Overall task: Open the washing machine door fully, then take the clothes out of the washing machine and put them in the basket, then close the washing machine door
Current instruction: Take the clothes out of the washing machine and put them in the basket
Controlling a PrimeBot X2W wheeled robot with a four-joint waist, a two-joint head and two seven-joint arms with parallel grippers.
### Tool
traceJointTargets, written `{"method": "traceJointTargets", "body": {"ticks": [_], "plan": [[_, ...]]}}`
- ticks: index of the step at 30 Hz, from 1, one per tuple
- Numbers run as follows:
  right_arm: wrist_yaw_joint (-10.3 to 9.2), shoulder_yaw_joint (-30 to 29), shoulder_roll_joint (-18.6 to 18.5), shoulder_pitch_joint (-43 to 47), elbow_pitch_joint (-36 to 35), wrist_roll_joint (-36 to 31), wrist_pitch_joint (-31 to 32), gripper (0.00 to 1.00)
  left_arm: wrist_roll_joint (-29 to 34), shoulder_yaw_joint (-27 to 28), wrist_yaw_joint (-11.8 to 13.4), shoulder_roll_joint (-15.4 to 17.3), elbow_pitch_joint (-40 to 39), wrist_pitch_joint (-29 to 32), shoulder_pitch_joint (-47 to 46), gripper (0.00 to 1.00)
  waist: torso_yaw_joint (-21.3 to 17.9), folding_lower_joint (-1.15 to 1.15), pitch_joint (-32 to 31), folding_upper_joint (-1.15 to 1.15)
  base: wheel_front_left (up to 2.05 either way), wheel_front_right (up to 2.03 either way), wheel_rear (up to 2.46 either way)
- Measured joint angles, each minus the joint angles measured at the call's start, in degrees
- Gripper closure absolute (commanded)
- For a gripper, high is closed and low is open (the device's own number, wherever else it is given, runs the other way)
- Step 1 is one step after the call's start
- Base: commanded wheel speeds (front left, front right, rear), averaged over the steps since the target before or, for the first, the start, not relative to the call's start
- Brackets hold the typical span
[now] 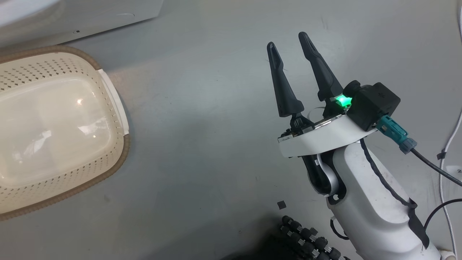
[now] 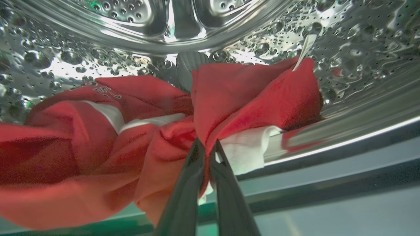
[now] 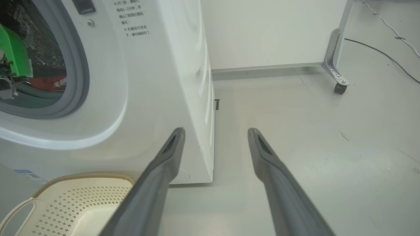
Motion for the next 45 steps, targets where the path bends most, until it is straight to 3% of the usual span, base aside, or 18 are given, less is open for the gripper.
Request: {"method": "traceJointTargets", "body": {"ticks": [11,21,30,38,45], "plan": [[-0.02,-1.6,0.0,-0.2,0.9,-2.3,0.0,0.00,0.0,0.3,-0.1,-1.2,-4.3,-11.6,5.6,1.00,2.2,0.00,-1.3,0.00,0.00,0.00,0.00],[-0.42,-4.1,0.0,-0.2,2.6,-5.2,0.0,0.00,-0.1,0.3,0.4,-6.6,-7.4,-20.9,14.5,1.00,5.7,0.00,-3.4,0.00,0.00,0.00,0.00],[-0.33,-5.6,-0.1,0.0,4.3,-6.4,0.0,0.00,0.0,-0.2,1.4,-8.8,-10.7,-27.8,22.5,1.00,8.9,0.00,-6.7,0.00,0.00,0.00,0.00],[0.26,-6.8,-0.1,2.0,6.1,-7.8,0.0,0.00,0.5,-0.9,3.0,-11.6,-15.4,-33.9,28.5,1.00,11.2,0.00,-10.5,0.00,0.00,0.00,0.00],[1.18,-8.1,-0.1,4.1,7.7,-8.6,0.0,0.00,2.5,-1.9,3.5,-12.2,-20.2,-37.7,30.7,1.00,13.0,0.00,-14.4,0.00,0.00,0.00,0.00]]}}
